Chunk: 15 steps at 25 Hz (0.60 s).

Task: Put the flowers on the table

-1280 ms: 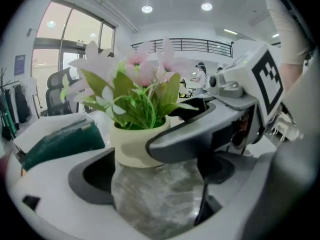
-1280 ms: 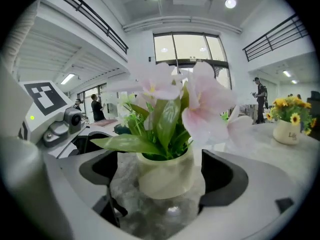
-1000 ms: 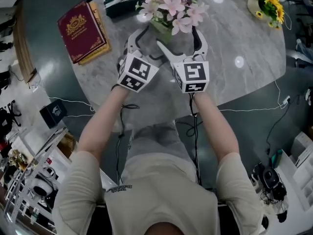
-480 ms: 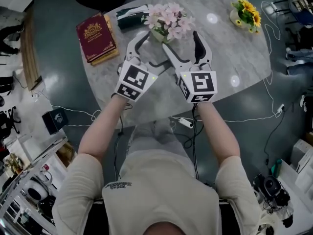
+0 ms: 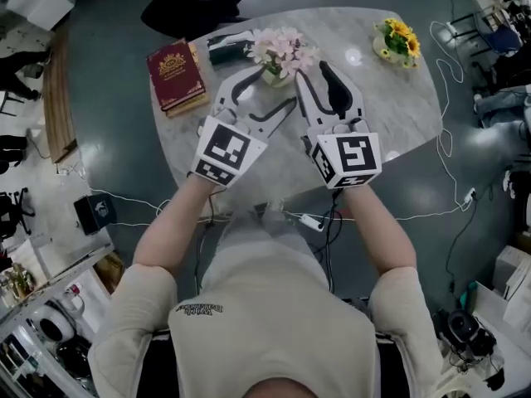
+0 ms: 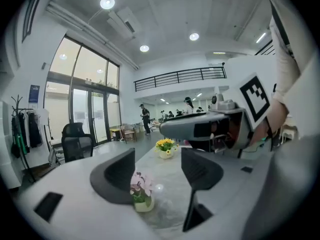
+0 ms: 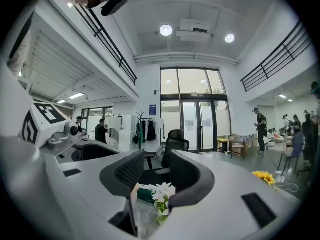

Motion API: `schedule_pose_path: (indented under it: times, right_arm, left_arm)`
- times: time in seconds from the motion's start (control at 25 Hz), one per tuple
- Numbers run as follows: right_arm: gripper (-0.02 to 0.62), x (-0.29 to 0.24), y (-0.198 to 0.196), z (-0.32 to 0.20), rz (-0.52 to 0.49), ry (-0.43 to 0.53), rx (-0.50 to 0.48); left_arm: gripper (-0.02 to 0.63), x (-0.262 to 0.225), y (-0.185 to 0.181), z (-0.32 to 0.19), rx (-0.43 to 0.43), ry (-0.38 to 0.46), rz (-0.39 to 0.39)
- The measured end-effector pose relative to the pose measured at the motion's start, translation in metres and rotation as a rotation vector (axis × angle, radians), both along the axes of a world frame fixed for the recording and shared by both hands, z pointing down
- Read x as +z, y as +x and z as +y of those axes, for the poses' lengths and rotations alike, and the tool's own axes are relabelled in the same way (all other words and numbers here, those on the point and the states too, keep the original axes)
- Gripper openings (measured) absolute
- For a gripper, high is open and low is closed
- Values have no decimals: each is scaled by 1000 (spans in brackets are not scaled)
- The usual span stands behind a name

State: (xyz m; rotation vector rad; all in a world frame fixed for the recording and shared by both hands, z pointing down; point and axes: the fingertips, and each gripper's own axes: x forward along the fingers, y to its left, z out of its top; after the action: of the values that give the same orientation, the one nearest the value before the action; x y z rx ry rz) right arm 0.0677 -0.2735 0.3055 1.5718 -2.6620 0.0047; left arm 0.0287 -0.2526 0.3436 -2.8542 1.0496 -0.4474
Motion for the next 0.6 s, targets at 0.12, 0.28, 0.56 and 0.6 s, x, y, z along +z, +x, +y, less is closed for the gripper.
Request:
schedule_pose_path:
  times: [0.12,0.28,0.56,0.6]
  right_arm:
    - [124,-23,-7,16,0,25,-37]
    - [75,-53,-13,36,-45,62,-70]
    - [51,-89,-21,68,-74,121,-116]
    - [48,-92,-22,73,-81,123,-117]
  left_arm:
    - [254,-22,-7,10,-26,10,29]
    - [192,-50,-14,26,-54,25,83]
    - [47,-98,-28,52,-136,121,225]
    - [40,-103,-31,56,-150,128,245]
